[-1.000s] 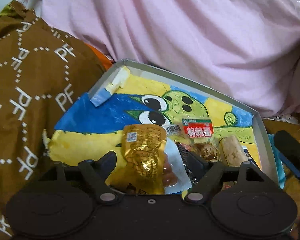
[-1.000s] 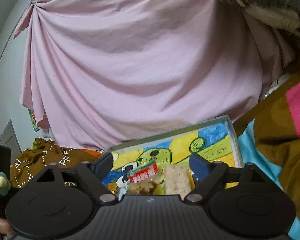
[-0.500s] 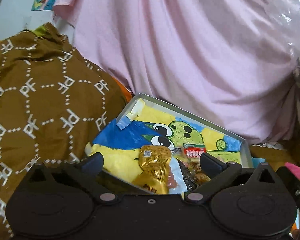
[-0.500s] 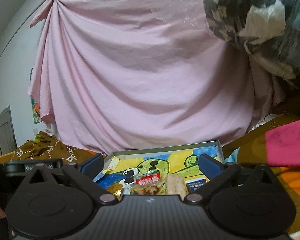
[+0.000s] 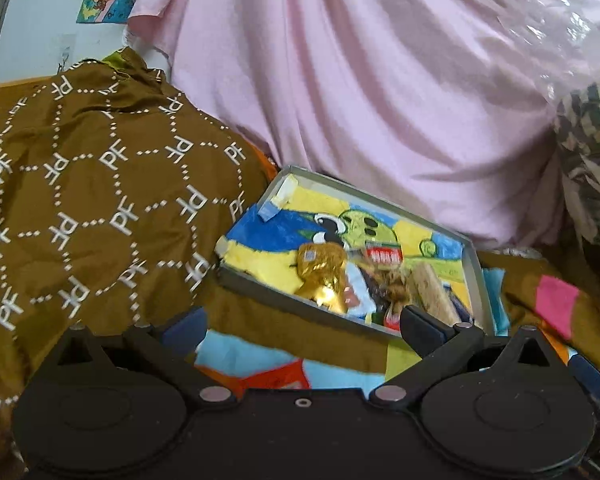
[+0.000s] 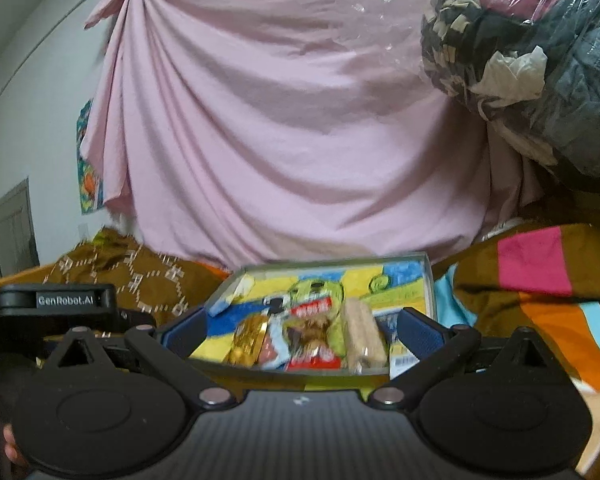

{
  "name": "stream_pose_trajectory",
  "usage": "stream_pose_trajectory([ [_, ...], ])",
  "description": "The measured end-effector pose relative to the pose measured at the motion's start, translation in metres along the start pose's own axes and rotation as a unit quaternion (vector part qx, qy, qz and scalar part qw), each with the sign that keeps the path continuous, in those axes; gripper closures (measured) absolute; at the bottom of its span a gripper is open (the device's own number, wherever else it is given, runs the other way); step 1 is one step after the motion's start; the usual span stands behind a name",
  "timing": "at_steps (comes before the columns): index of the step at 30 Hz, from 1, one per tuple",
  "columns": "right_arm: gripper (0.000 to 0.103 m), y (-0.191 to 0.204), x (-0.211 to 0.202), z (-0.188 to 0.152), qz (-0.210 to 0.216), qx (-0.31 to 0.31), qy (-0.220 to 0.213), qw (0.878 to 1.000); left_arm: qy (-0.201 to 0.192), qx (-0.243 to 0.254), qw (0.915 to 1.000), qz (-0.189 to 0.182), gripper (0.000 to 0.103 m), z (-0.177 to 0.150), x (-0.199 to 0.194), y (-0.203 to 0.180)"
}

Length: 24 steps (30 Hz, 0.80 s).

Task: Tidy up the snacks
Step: 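Move both tools back over the remaining snack pile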

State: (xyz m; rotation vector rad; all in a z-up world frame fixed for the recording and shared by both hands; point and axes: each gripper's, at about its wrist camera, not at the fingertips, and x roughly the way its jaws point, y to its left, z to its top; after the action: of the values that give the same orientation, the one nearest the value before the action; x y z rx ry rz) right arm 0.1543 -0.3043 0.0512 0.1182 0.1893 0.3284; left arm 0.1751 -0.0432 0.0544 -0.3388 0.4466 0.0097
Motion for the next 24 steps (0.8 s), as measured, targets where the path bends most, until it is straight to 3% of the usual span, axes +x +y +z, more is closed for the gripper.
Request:
stream_pose_trajectory([
  [13, 0.000, 0.045, -0.040, -0.052, 0.008, -0.045, 0.107, 0.993, 0.044, 0.013, 0.9988, 0.018, 0.001, -0.053, -0.025, 0.037],
  [24, 0.000, 0.060, -0.034, -0.079, 0.010, -0.062, 0.198, 0.978, 0.082, 0.043, 0.9954, 0.024, 0.001, -0.085, -0.024, 0.046],
])
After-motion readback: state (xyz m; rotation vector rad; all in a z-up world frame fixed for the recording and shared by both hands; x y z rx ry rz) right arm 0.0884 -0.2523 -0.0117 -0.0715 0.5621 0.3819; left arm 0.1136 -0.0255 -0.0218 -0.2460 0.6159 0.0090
